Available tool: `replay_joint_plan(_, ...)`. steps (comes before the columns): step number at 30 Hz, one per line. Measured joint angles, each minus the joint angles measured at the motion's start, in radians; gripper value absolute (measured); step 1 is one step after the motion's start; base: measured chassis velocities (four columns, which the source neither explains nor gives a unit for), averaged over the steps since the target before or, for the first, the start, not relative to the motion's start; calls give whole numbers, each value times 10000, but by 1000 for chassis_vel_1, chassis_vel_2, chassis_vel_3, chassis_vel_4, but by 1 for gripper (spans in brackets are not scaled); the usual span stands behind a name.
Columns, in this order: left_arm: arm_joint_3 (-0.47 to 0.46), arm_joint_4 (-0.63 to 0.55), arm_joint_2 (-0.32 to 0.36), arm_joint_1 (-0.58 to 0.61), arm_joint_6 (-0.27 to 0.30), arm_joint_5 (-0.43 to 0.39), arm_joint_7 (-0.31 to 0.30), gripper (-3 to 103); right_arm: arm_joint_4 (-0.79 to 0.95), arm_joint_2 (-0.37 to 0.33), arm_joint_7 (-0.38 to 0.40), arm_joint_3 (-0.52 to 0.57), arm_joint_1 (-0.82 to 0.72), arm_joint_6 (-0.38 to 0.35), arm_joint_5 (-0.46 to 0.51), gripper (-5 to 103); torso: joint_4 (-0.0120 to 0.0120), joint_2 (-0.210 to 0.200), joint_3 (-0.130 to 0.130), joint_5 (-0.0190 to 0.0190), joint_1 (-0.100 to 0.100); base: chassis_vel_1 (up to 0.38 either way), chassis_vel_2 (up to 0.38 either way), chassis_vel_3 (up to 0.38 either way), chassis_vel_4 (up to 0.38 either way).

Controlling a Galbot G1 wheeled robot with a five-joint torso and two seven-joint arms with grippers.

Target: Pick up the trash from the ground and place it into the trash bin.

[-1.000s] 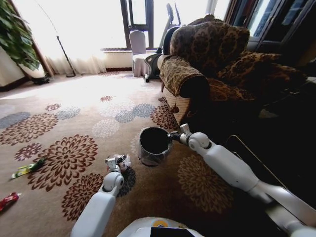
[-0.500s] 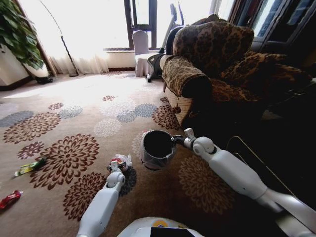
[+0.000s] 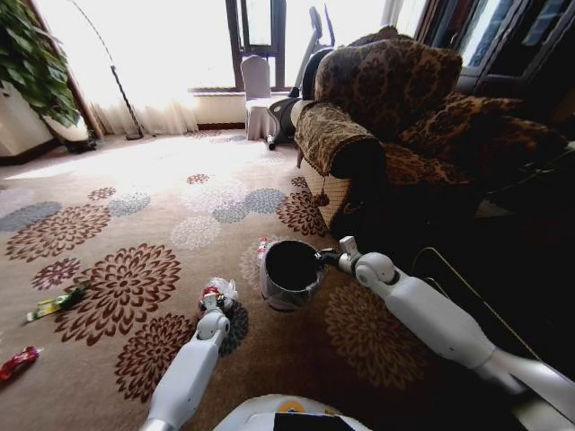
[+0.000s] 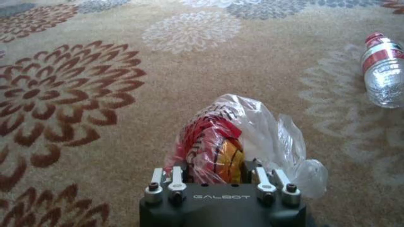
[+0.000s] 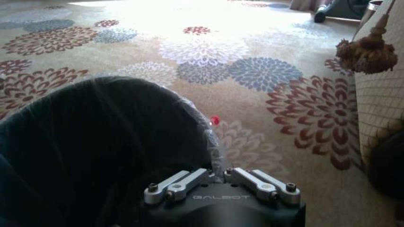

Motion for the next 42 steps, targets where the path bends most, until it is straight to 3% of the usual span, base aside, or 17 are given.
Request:
replay_joint_plan(7, -6, -27, 11, -80, 45, -76, -192, 38, 33, -101, 0, -57, 0, 183, -24, 1, -1, 0, 0, 0, 0, 0, 0, 0, 0)
replay_joint_plan(8, -8, -208, 29, -59, 38, -70, -182, 30, 50, -134, 0, -57, 0, 193, -25, 1, 0, 0, 1, -1, 0, 0, 0, 0, 0)
replay_joint_plan(13, 48, -1284, 155, 63, -209, 129, 56, 23, 59, -160, 0, -30, -6, 193, -30, 1, 0, 0, 1, 0, 0, 0, 0, 0, 0)
replay_joint_plan(18, 284, -2941, 665, -118, -1157, 1169, 725, 6, -375, 203, 0, -217, 285, 72, 172, 1, -1, -1, 1, 2, 0, 0, 0, 0, 0)
replay_joint_plan(23, 477, -4097, 1163, -150, -1676, 1225, 1413, 3, -781, 501, 3, -578, 711, -221, 252, 1, -1, 0, 0, -4, 0, 0, 0, 0, 0)
replay_joint_plan(26, 841, -5358, 1726, -36, -2231, 1228, 2277, 3, -1222, 967, 2, -968, 1191, -832, 408, 1, 1, -1, 1, -1, 0, 0, 0, 0, 0)
replay_joint_plan(33, 1803, -6719, 2251, -45, -2632, 903, 3048, 3, -1676, 1584, -2, -1791, 1874, -989, 515, 1, 1, 0, 1, 4, 0, 0, 0, 0, 0)
replay_joint_plan(42, 2960, -7377, 2238, 697, -2048, 999, 2705, 3, -2007, 1733, 1, -2248, 2583, -991, 681, 1, 1, -1, 0, 0, 0, 0, 0, 0, 0)
